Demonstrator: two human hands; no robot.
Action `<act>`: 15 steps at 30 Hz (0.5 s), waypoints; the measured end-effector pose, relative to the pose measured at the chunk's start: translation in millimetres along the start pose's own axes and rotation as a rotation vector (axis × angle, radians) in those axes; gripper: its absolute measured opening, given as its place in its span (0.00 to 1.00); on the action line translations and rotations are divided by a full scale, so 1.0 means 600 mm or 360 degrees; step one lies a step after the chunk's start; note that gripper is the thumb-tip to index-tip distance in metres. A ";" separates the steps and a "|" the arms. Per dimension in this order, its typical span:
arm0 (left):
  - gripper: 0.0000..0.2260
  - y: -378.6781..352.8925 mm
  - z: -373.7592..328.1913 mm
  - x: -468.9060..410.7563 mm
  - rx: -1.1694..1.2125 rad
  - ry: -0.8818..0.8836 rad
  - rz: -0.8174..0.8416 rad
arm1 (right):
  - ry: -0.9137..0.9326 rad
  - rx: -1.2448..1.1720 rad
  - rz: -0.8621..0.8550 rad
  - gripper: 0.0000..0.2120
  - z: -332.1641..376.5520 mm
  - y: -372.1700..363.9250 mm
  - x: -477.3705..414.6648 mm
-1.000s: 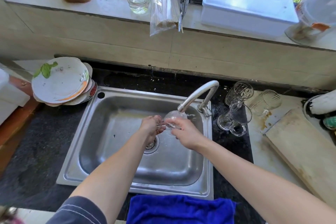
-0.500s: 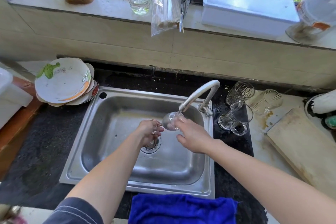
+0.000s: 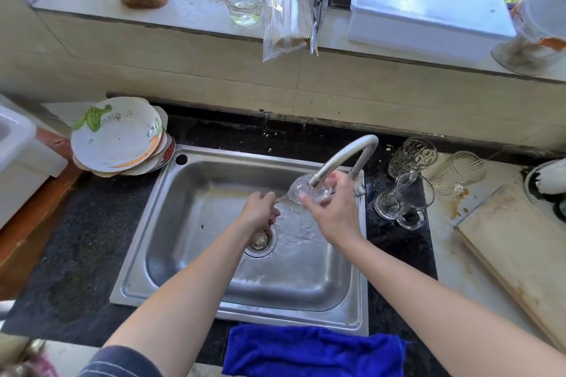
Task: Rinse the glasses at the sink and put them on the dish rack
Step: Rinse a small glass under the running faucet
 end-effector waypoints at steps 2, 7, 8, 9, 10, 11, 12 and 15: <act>0.08 0.012 -0.011 0.009 -0.0172 -0.0064 -0.0083 | 0.0012 0.0135 -0.0003 0.28 -0.006 -0.003 -0.005; 0.08 0.011 -0.041 0.042 -0.0709 -0.0193 -0.0272 | -0.0161 0.0598 0.0566 0.34 -0.039 -0.053 -0.028; 0.08 0.015 -0.047 0.049 -0.0795 -0.0200 -0.0319 | -0.0180 0.0544 0.0611 0.36 -0.043 -0.059 -0.029; 0.08 0.020 -0.056 0.057 -0.0879 -0.0226 -0.0369 | -0.0156 0.0557 0.0637 0.37 -0.041 -0.067 -0.029; 0.09 0.026 -0.066 0.066 -0.0957 -0.0257 -0.0413 | -0.0106 0.0627 0.0643 0.37 -0.037 -0.074 -0.027; 0.09 0.031 -0.077 0.075 -0.1031 -0.0306 -0.0453 | -0.0047 0.0685 0.0627 0.36 -0.030 -0.078 -0.025; 0.08 0.033 -0.088 0.084 -0.1103 -0.0359 -0.0477 | 0.0006 0.0672 0.0596 0.36 -0.022 -0.077 -0.025; 0.07 0.025 -0.111 0.107 -0.1294 -0.0528 -0.0463 | -0.0111 0.0399 0.0504 0.33 -0.014 -0.066 -0.029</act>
Point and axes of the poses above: each hand's wrist, its own x-axis away from the middle knuckle, its own y-axis out of the back of the hand, z = x × y, the point moved 8 cm from there along -x, towards the middle knuckle, and after that the axes turned 12 degrees about z, right-handed, at the moved point
